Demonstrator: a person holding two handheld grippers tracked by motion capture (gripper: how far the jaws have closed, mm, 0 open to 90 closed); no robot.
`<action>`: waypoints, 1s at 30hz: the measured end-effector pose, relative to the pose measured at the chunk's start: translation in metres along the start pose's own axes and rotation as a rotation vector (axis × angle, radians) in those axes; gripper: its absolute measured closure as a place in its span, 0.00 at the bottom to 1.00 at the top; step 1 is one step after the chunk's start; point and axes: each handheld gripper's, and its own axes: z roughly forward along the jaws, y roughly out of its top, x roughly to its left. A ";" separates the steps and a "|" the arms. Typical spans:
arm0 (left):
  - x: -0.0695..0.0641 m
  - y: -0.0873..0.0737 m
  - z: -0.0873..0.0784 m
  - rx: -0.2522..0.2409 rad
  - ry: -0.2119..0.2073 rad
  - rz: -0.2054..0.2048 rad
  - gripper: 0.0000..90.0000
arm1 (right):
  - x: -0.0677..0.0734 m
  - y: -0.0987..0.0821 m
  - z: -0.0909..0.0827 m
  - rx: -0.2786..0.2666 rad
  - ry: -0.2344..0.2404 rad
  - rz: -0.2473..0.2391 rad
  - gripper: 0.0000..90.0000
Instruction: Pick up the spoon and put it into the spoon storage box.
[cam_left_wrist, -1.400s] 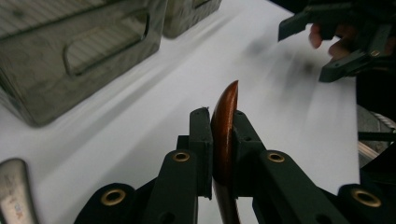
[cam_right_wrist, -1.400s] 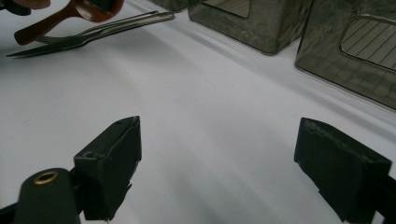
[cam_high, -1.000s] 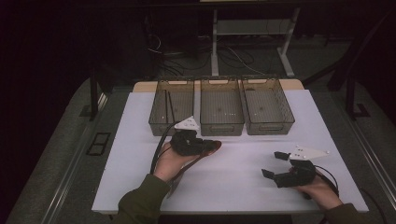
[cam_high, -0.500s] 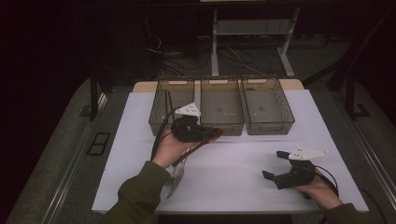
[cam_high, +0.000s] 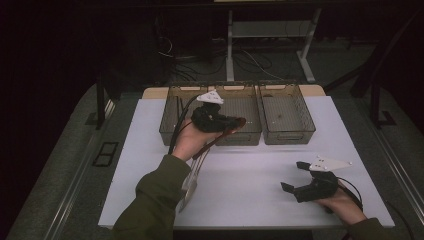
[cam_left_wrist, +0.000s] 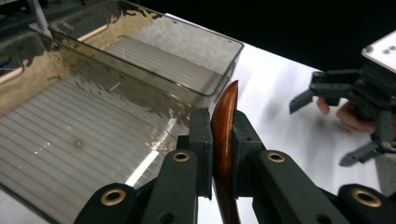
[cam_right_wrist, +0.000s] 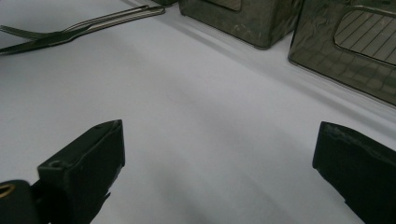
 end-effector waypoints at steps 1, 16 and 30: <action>0.001 0.002 0.001 -0.001 0.002 0.003 0.90 | 0.000 0.000 0.000 -0.001 0.000 0.005 0.02; 0.035 0.040 0.036 -0.042 0.050 0.023 0.90 | -0.001 0.001 -0.002 -0.016 0.003 0.020 0.02; 0.065 0.053 0.080 -0.019 0.132 -0.008 0.90 | -0.001 0.001 -0.003 -0.030 0.015 0.015 0.02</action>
